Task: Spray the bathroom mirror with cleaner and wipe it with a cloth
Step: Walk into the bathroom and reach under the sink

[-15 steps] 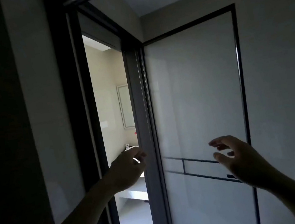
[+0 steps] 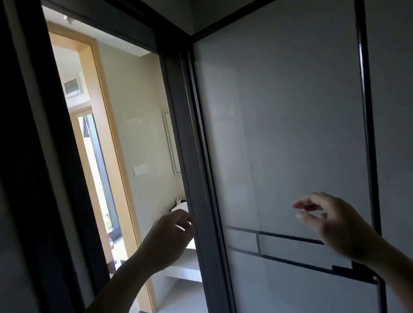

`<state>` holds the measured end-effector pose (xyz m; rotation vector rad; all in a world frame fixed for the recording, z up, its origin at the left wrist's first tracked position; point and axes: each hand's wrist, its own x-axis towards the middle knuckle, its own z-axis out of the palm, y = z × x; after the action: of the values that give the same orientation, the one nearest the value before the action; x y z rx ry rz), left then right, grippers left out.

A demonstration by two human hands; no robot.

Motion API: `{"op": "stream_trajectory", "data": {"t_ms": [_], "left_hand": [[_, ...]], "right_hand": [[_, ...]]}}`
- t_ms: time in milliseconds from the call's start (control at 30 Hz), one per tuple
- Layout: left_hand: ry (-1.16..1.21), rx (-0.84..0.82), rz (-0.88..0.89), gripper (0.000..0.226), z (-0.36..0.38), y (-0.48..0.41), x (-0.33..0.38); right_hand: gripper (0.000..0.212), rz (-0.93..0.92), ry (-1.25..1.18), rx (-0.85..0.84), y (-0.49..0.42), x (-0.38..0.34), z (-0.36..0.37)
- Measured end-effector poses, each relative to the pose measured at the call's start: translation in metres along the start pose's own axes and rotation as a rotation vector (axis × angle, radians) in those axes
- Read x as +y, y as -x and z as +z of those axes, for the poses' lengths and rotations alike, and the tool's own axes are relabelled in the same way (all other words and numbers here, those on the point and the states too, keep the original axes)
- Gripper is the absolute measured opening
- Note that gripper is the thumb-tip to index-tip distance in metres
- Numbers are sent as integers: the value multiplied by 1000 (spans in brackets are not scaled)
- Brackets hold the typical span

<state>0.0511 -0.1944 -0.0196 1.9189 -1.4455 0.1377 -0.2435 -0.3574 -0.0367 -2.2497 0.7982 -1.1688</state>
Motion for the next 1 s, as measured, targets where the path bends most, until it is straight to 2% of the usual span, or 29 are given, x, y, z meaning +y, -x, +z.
{"op": "stream_trajectory", "data": {"t_ms": [133, 300, 467, 567, 733, 1000], "left_hand": [[23, 13, -31, 12, 33, -35, -23], [28, -55, -78, 10, 72, -77, -66], [49, -64, -145, 19, 91, -125, -130], [89, -49, -199, 16, 103, -154, -165], [245, 74, -334, 23, 109, -190, -220], [223, 94, -503, 26, 130, -241, -304]], "right_hand": [[12, 36, -10, -24, -29, 33, 24], [12, 104, 5, -104, -74, 71, 58], [12, 158, 15, -140, -140, 97, 103], [13, 133, 11, -171, -188, 100, 143], [13, 68, -22, -261, -245, 105, 216], [15, 28, -100, -347, -323, 150, 312]]}}
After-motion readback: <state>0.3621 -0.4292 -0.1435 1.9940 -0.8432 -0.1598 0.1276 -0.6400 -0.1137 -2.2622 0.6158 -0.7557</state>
